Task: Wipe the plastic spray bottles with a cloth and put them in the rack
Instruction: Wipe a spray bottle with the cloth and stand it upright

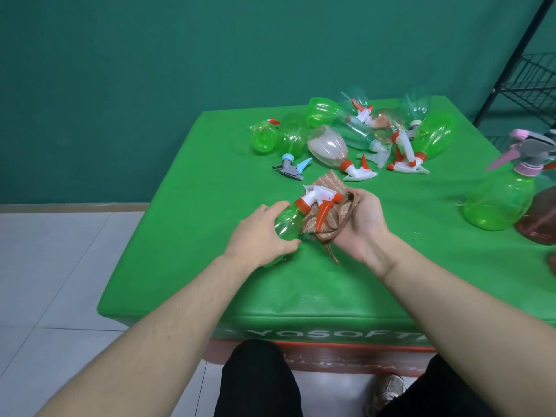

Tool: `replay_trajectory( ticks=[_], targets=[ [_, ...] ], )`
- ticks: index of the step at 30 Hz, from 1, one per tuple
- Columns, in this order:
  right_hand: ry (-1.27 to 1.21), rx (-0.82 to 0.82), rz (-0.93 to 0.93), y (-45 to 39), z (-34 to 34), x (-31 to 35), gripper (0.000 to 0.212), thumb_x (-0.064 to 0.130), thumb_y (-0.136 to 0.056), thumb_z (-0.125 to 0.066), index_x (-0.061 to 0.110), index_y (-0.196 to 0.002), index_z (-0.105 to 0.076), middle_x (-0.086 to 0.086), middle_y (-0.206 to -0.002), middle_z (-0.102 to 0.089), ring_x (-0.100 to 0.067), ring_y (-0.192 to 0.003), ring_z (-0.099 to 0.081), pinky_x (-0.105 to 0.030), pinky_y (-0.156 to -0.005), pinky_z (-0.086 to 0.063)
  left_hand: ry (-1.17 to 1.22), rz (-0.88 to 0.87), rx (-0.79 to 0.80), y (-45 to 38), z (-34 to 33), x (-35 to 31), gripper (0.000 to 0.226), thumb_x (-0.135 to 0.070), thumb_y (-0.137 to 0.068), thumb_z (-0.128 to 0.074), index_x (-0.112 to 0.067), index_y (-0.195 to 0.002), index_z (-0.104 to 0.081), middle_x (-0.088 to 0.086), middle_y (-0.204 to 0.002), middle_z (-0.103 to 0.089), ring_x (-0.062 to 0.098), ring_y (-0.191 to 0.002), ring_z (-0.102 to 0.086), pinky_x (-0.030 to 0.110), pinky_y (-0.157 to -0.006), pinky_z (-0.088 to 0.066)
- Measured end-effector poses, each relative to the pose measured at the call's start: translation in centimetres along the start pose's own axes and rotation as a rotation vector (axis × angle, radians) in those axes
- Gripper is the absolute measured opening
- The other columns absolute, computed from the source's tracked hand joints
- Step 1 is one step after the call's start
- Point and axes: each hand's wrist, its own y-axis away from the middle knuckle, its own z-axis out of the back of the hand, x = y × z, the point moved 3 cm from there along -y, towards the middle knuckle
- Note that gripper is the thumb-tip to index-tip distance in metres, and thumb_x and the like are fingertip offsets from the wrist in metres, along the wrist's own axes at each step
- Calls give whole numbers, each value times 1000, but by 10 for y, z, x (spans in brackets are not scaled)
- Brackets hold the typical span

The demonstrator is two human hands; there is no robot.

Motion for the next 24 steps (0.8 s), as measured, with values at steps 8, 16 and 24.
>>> replay_trajectory(
  ticks=[8, 16, 24],
  targets=[
    [35, 5, 42, 21, 11, 4, 53, 33, -107, -21, 7, -130, -61, -20, -127, -68, -35, -129, -58, -60, -111, -39, -101, 104, -8, -3, -6, -8, 91, -49, -78, -80, -38, -153, -30, 12, -149, -45, 27, -102, -66, 36, -79, -61],
    [169, -18, 7, 46, 21, -4, 46, 30, -109, -23, 6, -112, -62, -18, -105, -74, -30, -106, -65, -56, -105, -47, -69, 107, -30, 0, 0, -17, 88, -49, -80, -80, -31, -153, -34, 6, -121, -53, 15, -78, -61, 27, -59, -50],
    [308, -64, 230, 63, 20, 22, 35, 33, -110, -34, 13, -108, -62, -8, -91, -71, -25, -91, -65, -53, -103, -49, -165, 25, -90, 12, 20, -18, 90, -60, -80, -76, -34, -154, -32, 4, -136, -54, 18, -99, -59, 33, -79, -53]
  ],
)
